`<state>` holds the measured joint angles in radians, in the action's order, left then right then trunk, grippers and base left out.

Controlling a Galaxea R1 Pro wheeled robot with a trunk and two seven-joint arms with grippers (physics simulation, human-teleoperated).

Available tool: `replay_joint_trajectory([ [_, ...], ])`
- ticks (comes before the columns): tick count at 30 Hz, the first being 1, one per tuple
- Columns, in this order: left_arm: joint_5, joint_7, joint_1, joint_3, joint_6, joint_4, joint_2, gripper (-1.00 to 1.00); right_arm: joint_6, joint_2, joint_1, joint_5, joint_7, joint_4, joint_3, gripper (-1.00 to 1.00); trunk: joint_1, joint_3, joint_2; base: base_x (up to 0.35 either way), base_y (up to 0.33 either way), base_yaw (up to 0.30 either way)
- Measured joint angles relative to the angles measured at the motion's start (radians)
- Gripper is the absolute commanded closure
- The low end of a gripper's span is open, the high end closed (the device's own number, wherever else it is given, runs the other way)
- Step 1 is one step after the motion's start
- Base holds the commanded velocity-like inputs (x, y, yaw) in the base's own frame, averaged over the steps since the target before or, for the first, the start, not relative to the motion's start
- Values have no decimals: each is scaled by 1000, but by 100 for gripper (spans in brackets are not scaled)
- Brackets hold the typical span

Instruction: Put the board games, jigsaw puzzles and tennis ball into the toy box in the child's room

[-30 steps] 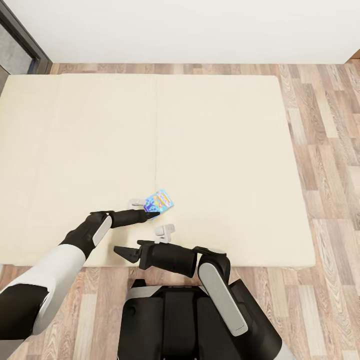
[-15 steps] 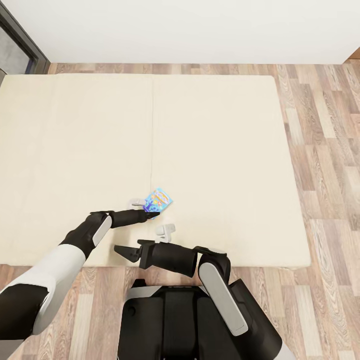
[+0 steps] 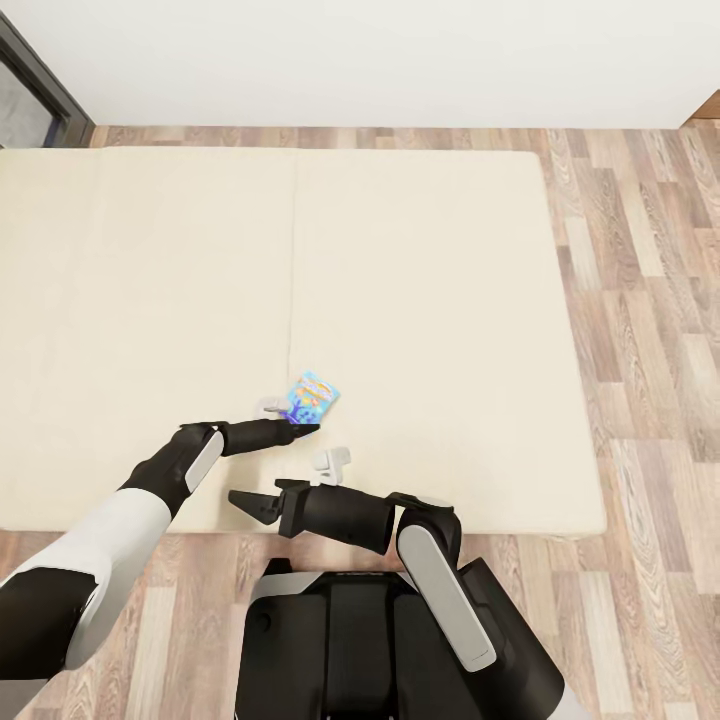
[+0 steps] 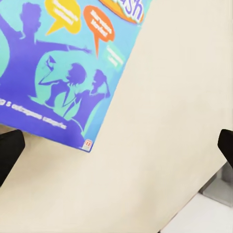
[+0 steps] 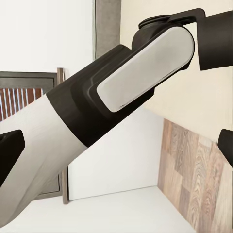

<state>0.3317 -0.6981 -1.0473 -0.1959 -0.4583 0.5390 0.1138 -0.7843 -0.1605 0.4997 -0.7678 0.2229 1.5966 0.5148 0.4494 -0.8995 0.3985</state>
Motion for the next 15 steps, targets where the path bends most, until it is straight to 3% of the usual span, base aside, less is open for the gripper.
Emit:
replay_joint_trajectory([
  [10,0,0,0,0,0,0,0,-100,0,0,0,1,0,0,-1,-100,0,0,0,0,-78,0],
  [15,0,0,0,0,0,0,0,-100,0,0,0,0,0,0,-2,-100,0,0,0,0,-167,0],
])
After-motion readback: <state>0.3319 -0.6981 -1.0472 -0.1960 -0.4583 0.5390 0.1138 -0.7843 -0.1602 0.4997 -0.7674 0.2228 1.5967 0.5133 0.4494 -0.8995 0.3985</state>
